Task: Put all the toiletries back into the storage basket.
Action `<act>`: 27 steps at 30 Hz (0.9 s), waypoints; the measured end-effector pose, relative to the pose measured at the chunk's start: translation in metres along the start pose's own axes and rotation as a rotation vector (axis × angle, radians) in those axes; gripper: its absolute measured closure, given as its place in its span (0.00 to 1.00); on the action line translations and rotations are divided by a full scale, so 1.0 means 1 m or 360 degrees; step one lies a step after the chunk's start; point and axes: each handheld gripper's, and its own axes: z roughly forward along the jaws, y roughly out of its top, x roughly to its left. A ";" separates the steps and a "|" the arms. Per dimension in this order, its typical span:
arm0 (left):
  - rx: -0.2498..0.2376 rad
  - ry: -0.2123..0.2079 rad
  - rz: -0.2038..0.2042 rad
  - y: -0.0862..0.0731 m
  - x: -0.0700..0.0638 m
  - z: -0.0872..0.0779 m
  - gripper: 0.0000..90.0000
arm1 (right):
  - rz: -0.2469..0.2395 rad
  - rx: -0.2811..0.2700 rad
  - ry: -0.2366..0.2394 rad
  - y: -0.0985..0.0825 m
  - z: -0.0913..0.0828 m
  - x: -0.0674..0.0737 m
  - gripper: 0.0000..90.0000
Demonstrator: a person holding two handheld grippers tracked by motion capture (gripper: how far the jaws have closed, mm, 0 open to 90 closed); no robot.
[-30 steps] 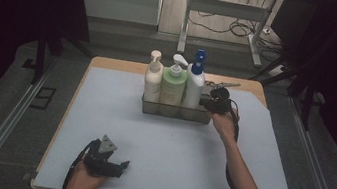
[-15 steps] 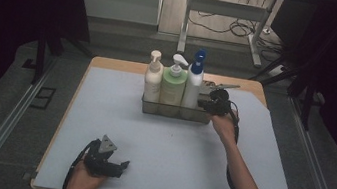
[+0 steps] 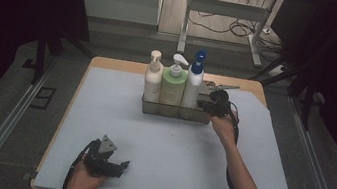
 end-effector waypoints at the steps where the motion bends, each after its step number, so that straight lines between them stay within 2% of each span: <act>1: 0.0000 0.0001 0.0000 0.000 0.000 0.000 0.13 | -0.0006 0.0002 -0.0007 0.000 0.000 0.000 0.98; 18: 0.0002 0.0003 0.0004 0.000 0.000 0.000 0.13 | -0.0008 -0.0028 -0.0026 -0.001 -0.014 -0.005 0.90; 27: 0.0001 0.0001 0.0002 0.000 0.000 0.000 0.13 | -0.0031 -0.0055 -0.0029 0.001 -0.025 -0.002 0.84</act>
